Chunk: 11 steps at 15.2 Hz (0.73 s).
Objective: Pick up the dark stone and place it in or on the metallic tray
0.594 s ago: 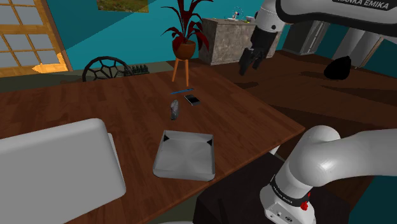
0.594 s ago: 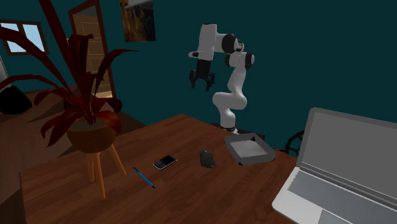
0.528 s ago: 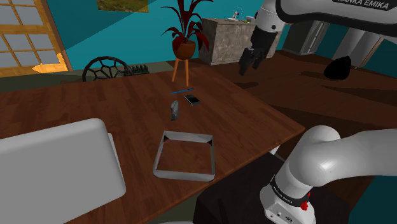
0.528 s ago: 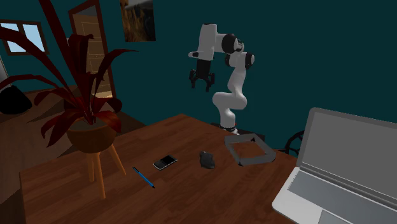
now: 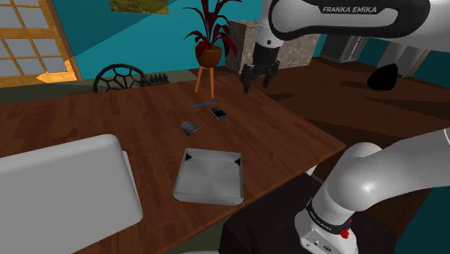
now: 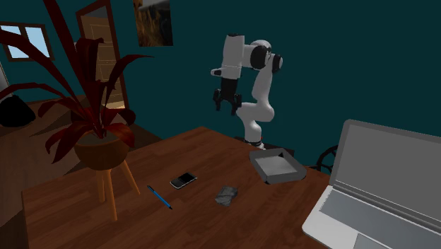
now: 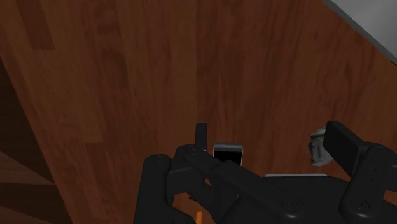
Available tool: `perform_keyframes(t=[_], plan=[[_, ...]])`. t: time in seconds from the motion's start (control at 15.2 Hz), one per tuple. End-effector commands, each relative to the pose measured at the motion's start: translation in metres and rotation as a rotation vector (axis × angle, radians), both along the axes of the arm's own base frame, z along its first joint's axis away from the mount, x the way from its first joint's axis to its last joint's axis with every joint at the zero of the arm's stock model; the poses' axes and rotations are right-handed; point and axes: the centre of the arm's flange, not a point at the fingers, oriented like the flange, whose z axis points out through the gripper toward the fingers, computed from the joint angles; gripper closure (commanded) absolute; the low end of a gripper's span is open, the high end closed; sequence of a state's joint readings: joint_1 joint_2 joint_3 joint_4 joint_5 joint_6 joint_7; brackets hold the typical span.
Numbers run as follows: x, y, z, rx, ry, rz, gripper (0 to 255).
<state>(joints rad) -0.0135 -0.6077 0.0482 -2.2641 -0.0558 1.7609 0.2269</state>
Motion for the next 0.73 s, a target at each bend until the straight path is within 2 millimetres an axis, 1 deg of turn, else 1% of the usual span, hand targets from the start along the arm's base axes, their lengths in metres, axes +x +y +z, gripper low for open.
perform_keyframes(t=[0.0,0.33,0.66], plan=[[0.018,0.014,-0.014,0.005,0.014,-0.05,0],[0.072,0.045,-0.048,0.016,0.049,-0.168,0],[0.128,0.07,-0.082,0.027,0.084,-0.285,0]])
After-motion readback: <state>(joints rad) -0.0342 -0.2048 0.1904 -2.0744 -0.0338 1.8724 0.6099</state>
